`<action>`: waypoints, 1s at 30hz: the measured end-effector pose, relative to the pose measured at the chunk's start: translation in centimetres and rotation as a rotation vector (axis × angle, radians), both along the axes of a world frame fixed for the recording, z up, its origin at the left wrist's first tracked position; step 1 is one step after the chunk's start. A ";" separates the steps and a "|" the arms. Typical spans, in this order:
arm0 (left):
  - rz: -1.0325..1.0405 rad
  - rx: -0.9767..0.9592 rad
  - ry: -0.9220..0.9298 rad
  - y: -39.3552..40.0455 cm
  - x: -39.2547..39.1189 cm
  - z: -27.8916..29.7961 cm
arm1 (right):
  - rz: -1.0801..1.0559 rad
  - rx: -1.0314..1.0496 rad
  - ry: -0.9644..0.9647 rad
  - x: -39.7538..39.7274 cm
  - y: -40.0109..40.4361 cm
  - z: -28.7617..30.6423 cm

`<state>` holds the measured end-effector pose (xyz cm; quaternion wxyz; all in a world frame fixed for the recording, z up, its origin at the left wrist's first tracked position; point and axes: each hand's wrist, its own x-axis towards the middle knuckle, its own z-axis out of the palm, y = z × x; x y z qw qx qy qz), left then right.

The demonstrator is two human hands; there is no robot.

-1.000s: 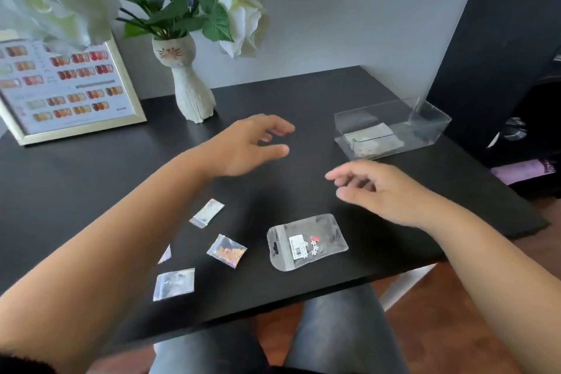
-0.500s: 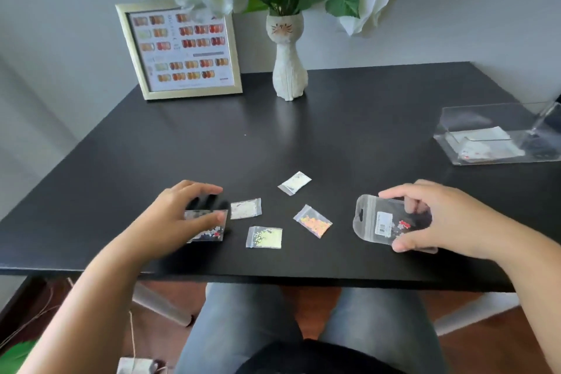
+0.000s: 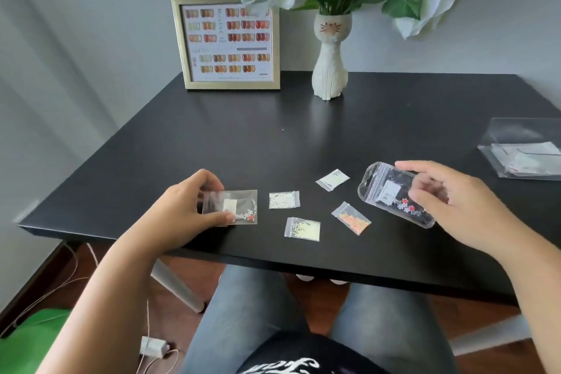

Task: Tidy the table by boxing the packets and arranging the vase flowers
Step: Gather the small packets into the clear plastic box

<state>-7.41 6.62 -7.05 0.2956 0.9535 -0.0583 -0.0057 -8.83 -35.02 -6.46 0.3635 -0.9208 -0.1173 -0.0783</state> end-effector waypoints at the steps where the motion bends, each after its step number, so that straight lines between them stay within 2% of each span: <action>1: -0.006 -0.027 -0.008 0.0 0.1 0.1 | -0.019 0.022 -0.023 -0.1 0.0 0.2; 6: -0.094 -0.161 -0.153 -2.5 1.3 1.6 | -0.155 -0.021 -0.159 -0.7 -1.7 1.5; 11: -0.212 -0.352 -0.244 -10.3 3.2 3.7 | -0.223 -0.054 -0.216 -1.0 -4.1 2.3; 14: -0.355 -0.312 -0.256 -16.3 3.9 4.6 | -0.270 -0.096 -0.280 -0.7 -6.5 3.5; 20: -0.596 -0.274 -0.305 -26.7 5.0 5.6 | -0.559 -0.149 -0.286 1.6 -15.8 6.9; 24: -0.626 -0.328 -0.302 -32.0 6.4 5.5 | -0.709 -0.087 -0.103 3.5 -21.2 7.6; 27: -0.617 -0.360 -0.313 -35.4 7.5 5.5 | -0.721 -0.030 0.063 4.6 -23.1 6.7; 30: -0.619 -0.380 -0.317 -38.2 8.5 5.6 | -0.723 -0.066 0.139 5.7 -24.2 5.5</action>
